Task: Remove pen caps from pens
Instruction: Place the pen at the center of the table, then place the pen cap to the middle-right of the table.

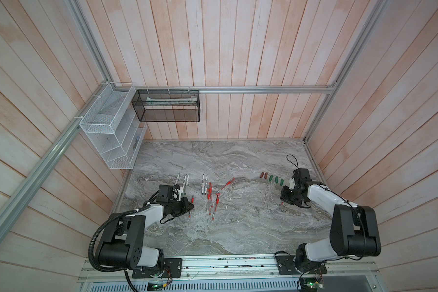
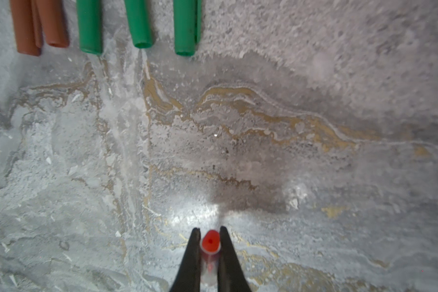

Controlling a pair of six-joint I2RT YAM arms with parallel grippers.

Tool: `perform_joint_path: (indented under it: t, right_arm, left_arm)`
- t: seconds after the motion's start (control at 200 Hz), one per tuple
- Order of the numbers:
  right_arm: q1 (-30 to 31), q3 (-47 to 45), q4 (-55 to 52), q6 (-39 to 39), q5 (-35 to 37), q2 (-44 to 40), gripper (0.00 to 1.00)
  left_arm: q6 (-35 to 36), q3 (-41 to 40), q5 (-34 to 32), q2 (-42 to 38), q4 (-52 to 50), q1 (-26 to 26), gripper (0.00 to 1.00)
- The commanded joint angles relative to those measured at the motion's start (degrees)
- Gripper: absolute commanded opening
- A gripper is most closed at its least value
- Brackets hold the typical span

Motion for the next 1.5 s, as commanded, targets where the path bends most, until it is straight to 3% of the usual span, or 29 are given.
perform_joint_path:
  t: [0.0, 0.125, 0.43, 0.74, 0.95, 1.16, 1.285, 1.495]
  right_arm:
    - [-0.29, 1.57, 0.28, -1.31, 1.15, 2.03, 0.00]
    - [-0.34, 1.68, 1.05, -1.59, 0.88, 3.23, 0.00]
    - [-0.29, 1.98, 1.79, -2.03, 2.17, 4.57, 0.03]
    - [-0.30, 3.26, 1.21, -1.99, 1.80, 5.30, 0.20]
    - [-0.28, 3.50, 0.71, -1.90, 2.12, 3.24, 0.27]
    - [0.46, 6.25, -2.41, -0.74, 3.05, -2.02, 0.31]
    - [3.46, 8.24, -2.38, 3.30, 4.10, -5.71, 0.32]
    - [13.84, 11.40, 3.59, 11.96, 4.57, -3.55, 0.33]
  left_arm:
    - [-0.40, 1.10, -0.87, 0.59, 0.12, 0.26, 0.11]
    - [-0.35, 0.61, -0.88, -0.01, 0.43, 0.31, 0.24]
    - [-0.49, 0.64, -1.15, -1.33, 0.10, 0.40, 0.42]
    - [-0.20, 0.17, -1.12, -7.33, 1.33, 0.79, 0.51]
    - [0.73, -0.04, -1.11, -9.44, 2.69, 1.76, 0.59]
    - [6.10, 0.45, -3.51, -14.56, 3.00, 2.48, 0.65]
    - [7.85, 1.27, -1.81, -16.54, 2.82, 5.17, 0.67]
    - [12.31, 2.46, -2.63, -20.04, 2.52, 9.68, 0.84]
